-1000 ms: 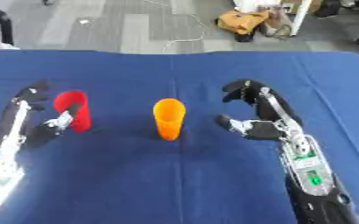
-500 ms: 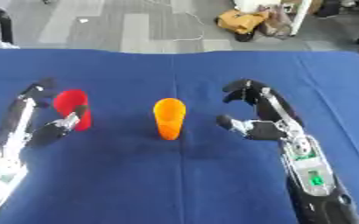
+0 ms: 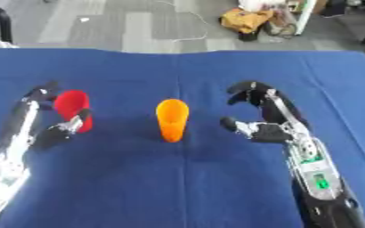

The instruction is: Pour the contents of one cup into another cup.

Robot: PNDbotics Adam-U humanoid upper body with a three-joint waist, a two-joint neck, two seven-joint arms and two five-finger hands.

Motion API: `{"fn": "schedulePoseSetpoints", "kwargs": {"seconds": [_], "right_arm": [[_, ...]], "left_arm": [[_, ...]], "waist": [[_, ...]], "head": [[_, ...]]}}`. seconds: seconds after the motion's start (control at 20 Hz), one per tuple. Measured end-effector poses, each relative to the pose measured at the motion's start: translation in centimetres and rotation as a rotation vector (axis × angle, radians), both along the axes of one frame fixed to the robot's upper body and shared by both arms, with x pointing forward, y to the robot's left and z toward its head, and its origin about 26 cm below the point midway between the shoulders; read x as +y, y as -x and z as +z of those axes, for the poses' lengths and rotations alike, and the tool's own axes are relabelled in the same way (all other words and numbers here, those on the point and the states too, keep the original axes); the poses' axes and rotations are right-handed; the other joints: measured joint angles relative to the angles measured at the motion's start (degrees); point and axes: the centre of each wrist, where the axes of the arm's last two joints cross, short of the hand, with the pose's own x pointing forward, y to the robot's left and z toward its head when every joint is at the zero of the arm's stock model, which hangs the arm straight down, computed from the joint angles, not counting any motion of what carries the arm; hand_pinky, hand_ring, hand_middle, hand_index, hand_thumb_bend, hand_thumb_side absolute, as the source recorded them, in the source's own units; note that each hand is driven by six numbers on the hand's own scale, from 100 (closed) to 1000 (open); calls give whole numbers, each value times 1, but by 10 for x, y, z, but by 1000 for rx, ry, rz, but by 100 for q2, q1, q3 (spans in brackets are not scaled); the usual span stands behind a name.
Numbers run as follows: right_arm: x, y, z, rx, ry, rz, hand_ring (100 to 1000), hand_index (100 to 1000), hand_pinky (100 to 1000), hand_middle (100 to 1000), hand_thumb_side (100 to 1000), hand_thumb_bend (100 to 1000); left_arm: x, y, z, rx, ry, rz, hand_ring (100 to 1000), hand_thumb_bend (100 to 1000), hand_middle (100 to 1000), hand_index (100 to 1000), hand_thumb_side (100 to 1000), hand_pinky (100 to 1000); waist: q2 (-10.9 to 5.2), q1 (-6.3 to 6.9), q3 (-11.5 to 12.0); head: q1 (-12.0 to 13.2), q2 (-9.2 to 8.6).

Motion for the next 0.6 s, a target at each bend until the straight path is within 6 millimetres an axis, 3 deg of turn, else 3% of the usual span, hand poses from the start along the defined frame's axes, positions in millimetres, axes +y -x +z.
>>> {"fn": "schedulePoseSetpoints", "kwargs": {"seconds": [0.6], "right_arm": [[0, 0, 1, -2, -1, 2, 631, 711, 763, 667, 336, 645]], "left_arm": [[2, -5, -2, 8, -10, 12, 790, 527, 800, 938, 652, 730]], "waist": [[56, -12, -57]], "head": [[8, -1]]}}
